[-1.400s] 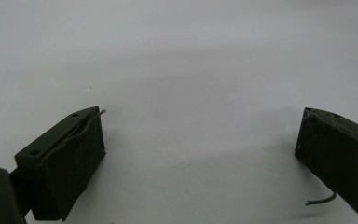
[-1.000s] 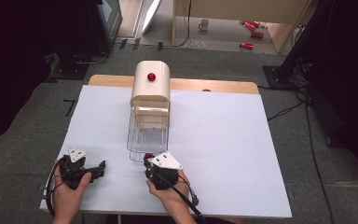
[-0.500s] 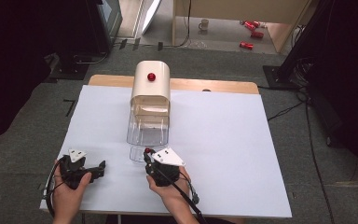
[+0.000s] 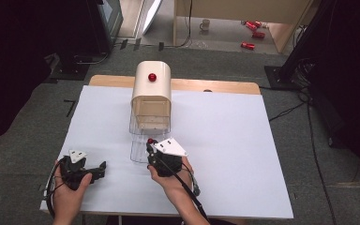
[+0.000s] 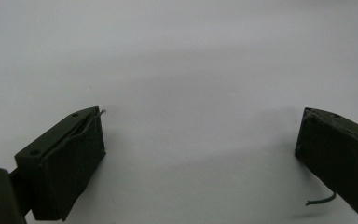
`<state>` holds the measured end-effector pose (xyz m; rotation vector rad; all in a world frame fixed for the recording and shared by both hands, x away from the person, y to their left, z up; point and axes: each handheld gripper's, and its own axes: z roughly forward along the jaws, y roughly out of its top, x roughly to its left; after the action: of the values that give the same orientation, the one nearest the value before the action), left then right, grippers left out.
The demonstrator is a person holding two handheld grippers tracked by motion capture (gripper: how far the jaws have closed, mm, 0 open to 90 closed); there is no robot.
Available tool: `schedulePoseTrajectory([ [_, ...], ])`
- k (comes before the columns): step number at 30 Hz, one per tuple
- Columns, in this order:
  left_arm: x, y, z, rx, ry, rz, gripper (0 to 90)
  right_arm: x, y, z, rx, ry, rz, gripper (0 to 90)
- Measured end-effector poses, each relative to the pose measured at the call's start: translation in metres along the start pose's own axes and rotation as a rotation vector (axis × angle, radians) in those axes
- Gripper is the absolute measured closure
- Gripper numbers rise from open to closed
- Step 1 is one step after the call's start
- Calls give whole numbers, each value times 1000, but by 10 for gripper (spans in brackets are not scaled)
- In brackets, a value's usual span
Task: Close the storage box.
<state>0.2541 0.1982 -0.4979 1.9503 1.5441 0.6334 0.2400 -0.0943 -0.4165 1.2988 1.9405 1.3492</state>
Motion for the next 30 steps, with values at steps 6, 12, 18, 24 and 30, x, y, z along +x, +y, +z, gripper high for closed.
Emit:
schedulePoseTrajectory([
  [6,0,0,0,0,0,0,12,-5,11,9,3,-11,4,749],
  [12,0,0,0,-2,0,-1,12,-12,19,23,10,-8,10,750],
  [18,0,0,0,-2,1,0,12,-18,25,34,10,-15,14,750],
  [24,0,0,0,-4,2,-1,12,-25,31,44,18,-27,9,751],
  [30,0,0,0,-4,1,0,12,-31,36,57,37,-34,14,753],
])
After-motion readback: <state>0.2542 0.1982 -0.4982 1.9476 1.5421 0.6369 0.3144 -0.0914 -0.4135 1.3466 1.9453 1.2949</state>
